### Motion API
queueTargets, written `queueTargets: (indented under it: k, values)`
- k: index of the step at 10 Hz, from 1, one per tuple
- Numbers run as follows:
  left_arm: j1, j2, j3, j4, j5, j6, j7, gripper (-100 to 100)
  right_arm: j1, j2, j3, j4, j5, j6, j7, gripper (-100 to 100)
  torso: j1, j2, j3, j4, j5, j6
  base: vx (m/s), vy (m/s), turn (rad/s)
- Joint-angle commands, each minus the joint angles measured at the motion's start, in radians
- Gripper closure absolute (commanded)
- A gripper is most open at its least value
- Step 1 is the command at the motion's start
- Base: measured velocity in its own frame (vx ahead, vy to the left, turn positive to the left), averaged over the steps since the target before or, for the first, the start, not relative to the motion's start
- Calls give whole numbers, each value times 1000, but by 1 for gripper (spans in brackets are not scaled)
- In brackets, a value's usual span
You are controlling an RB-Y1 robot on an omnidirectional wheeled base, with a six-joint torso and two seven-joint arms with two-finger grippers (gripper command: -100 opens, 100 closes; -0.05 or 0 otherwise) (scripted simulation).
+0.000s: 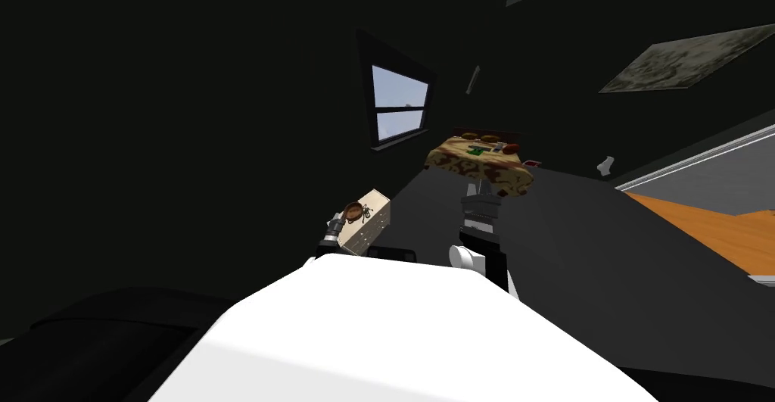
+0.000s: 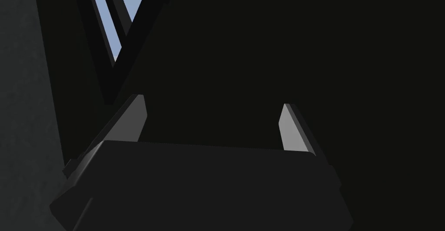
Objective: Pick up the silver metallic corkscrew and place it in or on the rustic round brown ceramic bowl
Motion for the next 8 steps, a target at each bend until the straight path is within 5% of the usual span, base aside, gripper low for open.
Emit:
queueTargets:
  k: [1,4,6,7,8]
  values:
    - [-11,0,0,37,0,-5,-8,-100,0,0,0,0,0,0,0,0,0,0,0,0,0,0,-5,11,33]
    - [-42,-1,-16,127,0,-43,-92,-100,0,0,0,0,0,0,0,0,0,0,0,0,0,0,-9,18,-205]
    - [-42,-1,-16,161,0,-43,-92,-100,0,0,0,0,0,0,0,0,0,-1,0,0,0,0,-5,19,-42]
    - [-58,-1,-23,193,1,-60,-134,-100,0,0,0,0,0,0,0,0,0,-1,0,0,0,0,-4,11,-255]
    - [-58,-1,-23,220,1,-60,-134,-100,0,0,0,0,0,0,0,0,0,-1,0,0,0,1,-4,23,-121]
